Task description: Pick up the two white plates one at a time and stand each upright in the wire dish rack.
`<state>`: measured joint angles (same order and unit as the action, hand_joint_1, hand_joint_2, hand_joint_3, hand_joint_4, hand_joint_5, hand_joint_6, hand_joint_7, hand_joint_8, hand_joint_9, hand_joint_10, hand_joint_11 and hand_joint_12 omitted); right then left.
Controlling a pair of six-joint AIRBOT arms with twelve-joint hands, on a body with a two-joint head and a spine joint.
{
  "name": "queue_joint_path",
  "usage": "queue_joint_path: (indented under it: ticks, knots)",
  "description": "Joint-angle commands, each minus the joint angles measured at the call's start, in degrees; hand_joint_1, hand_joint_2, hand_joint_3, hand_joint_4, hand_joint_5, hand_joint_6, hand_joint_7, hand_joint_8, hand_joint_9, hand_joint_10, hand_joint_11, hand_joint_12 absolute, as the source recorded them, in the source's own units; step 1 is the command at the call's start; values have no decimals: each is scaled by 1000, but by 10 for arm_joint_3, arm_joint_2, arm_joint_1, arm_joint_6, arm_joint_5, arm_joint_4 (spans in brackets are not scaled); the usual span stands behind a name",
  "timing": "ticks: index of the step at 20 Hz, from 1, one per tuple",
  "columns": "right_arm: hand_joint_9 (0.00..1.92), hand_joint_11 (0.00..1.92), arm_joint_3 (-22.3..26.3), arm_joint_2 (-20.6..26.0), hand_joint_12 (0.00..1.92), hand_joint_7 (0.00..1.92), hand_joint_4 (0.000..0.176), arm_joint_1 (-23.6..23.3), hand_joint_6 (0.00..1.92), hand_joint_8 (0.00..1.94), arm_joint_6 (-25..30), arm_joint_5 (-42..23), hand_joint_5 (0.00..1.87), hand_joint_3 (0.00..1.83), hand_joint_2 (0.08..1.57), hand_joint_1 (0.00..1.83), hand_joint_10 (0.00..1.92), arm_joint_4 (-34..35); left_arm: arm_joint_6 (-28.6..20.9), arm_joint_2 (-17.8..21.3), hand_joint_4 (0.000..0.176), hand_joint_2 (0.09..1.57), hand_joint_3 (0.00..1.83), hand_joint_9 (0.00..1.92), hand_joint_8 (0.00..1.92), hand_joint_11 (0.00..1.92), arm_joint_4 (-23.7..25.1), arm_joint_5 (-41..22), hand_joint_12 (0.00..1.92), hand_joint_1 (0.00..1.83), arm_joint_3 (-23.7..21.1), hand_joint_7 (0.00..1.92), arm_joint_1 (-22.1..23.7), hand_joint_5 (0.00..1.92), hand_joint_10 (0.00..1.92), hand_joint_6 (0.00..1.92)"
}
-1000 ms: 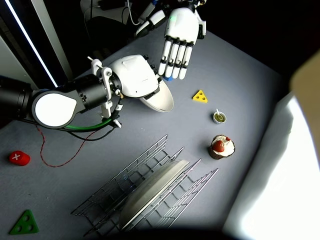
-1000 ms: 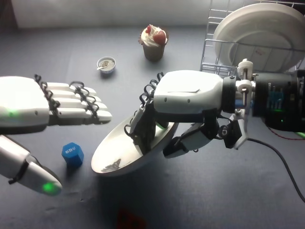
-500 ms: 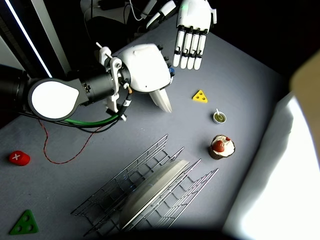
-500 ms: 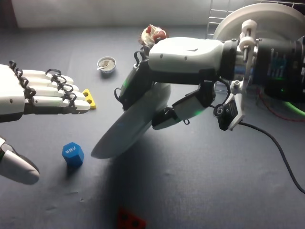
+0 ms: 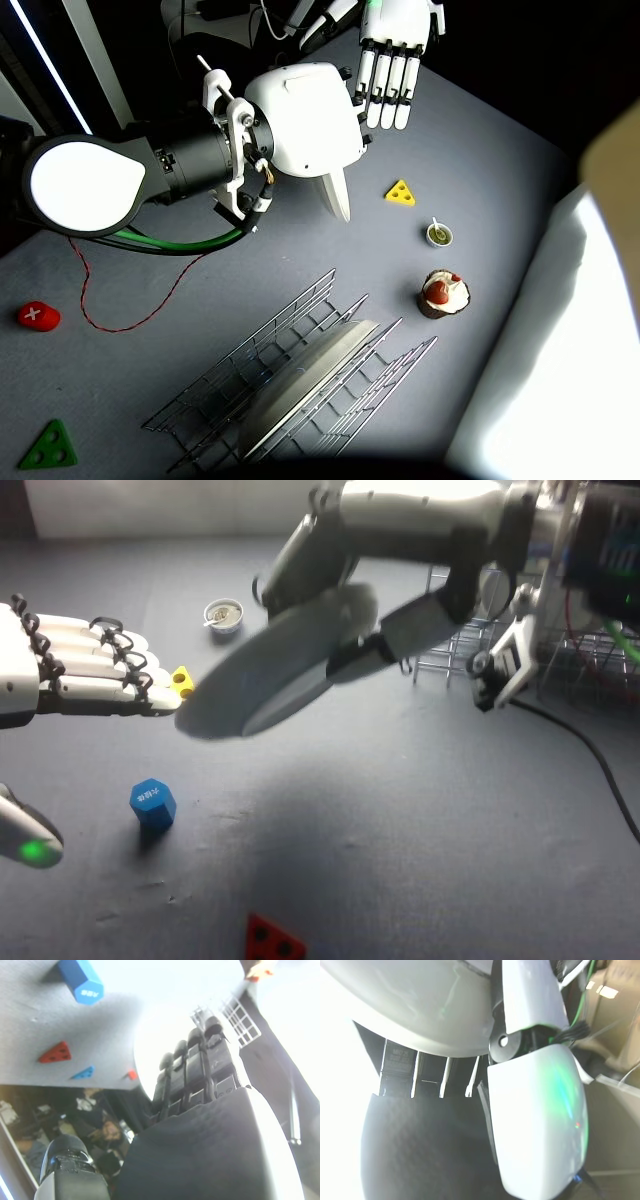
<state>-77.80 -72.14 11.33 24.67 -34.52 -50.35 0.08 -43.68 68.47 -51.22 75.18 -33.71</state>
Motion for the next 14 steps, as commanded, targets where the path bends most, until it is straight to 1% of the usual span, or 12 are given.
queue_joint_path:
  ticks: [1,2,3,5,7,8,9,12,13,14]
  knots:
    - [1229,1045,2,9,1243,1280,0,-18,882,169,24,-61,1026,2,1018,1501,504,40,-1,9,0,881,0,96,4,89,-34,-35,13,29,0,99,11,90,1,2]
    - [1229,1045,3,15,1243,1280,0,-24,882,169,38,-61,1026,2,1018,1501,504,40,-1,9,0,881,0,96,4,89,-26,-33,13,29,0,99,15,90,1,2]
    - [1208,1018,4,24,1275,1219,0,-32,887,286,60,-61,1032,1,1025,1500,537,39,-1,11,0,885,2,93,3,90,-10,-31,13,41,-1,98,24,90,0,2]
    - [1232,1031,4,37,1273,1230,0,-43,898,290,87,-61,1008,0,1022,1501,506,39,-1,12,0,887,2,77,0,56,0,-31,1,11,-4,80,30,74,0,0]
    - [1216,1063,1,49,1243,1182,0,-54,938,339,113,-60,995,3,1026,1498,528,38,-1,13,0,881,0,101,10,82,3,-30,11,66,-4,111,38,94,8,6]
    - [1204,1069,-1,54,1242,1098,0,-58,972,475,125,-58,973,3,1036,1496,556,38,-1,14,0,885,1,85,2,74,3,-30,7,47,-4,88,42,68,1,1]
    - [1184,1067,-3,60,1258,1071,0,-62,968,517,136,-53,969,0,1043,1494,606,38,-1,15,0,884,0,83,0,83,6,-31,11,48,-4,76,46,62,0,0]
    - [1153,1055,-18,74,1276,1048,0,-66,1013,544,176,-44,947,0,1051,1493,661,37,-1,18,0,888,2,82,2,69,42,-36,4,54,-5,77,72,66,1,2]
    - [1145,1057,-26,77,1275,1009,0,-66,1029,599,191,-42,936,2,1056,1491,678,37,-1,19,0,889,2,95,7,81,47,-38,9,49,-5,90,73,68,7,3]
    - [1136,1046,-31,78,1290,1001,0,-66,1050,615,200,-40,926,0,1061,1491,691,37,-1,20,0,891,3,81,1,65,53,-37,2,36,-6,78,73,54,1,0]
